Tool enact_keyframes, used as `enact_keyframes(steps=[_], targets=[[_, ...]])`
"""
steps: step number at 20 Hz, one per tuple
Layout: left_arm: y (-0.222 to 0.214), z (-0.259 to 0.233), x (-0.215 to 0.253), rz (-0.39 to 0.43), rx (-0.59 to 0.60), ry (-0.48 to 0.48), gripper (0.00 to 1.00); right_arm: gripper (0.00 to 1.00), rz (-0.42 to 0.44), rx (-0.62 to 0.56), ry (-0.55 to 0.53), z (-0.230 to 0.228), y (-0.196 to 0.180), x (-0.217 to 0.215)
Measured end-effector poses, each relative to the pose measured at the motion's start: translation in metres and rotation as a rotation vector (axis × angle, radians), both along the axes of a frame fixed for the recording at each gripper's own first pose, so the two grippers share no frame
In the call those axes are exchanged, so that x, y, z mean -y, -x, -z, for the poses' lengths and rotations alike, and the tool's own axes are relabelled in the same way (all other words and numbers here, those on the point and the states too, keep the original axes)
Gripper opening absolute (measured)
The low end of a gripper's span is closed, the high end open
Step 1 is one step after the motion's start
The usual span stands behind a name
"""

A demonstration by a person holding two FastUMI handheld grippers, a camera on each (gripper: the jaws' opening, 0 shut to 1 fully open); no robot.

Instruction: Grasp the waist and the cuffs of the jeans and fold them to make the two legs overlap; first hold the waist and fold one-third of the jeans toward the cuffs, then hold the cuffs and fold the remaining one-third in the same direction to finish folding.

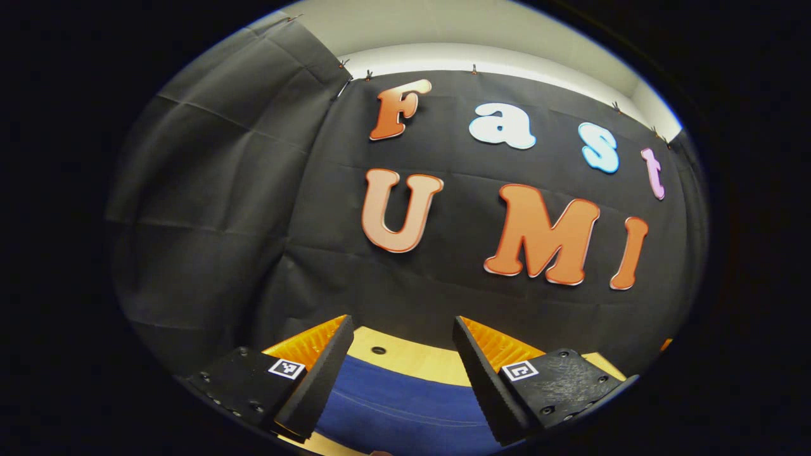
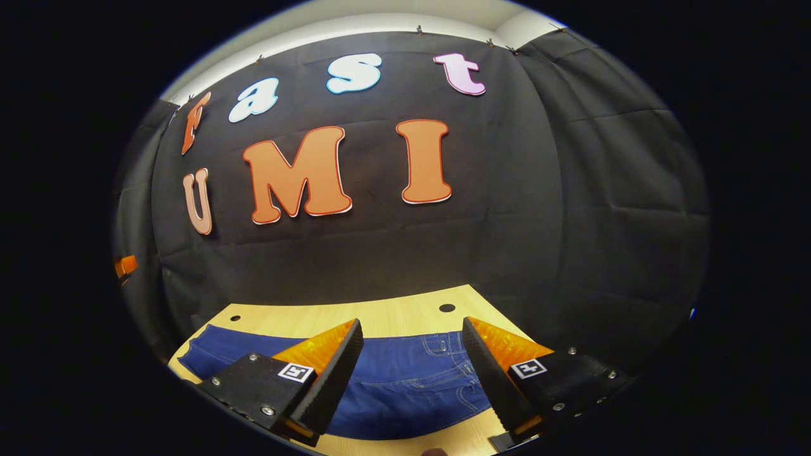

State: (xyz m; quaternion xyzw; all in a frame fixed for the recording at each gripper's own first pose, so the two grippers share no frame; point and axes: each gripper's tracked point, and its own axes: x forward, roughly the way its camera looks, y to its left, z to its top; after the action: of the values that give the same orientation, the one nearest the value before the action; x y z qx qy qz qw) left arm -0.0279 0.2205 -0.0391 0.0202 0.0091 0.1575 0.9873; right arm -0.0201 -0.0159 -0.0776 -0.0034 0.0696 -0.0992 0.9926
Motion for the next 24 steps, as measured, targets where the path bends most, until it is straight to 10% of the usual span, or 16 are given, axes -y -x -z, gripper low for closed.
enact_keyframes(steps=[15, 24], targets=[[0.02, -0.019, -0.034, 0.047, -0.054, -0.324, 0.94, 1.0, -0.089, -0.031, -0.012, -0.003, -0.021, -0.066], [0.042, 0.094, -0.074, 0.245, -0.463, -0.937, 0.98, 0.97, -0.087, -0.116, -0.068, 0.03, -0.024, -0.071]])
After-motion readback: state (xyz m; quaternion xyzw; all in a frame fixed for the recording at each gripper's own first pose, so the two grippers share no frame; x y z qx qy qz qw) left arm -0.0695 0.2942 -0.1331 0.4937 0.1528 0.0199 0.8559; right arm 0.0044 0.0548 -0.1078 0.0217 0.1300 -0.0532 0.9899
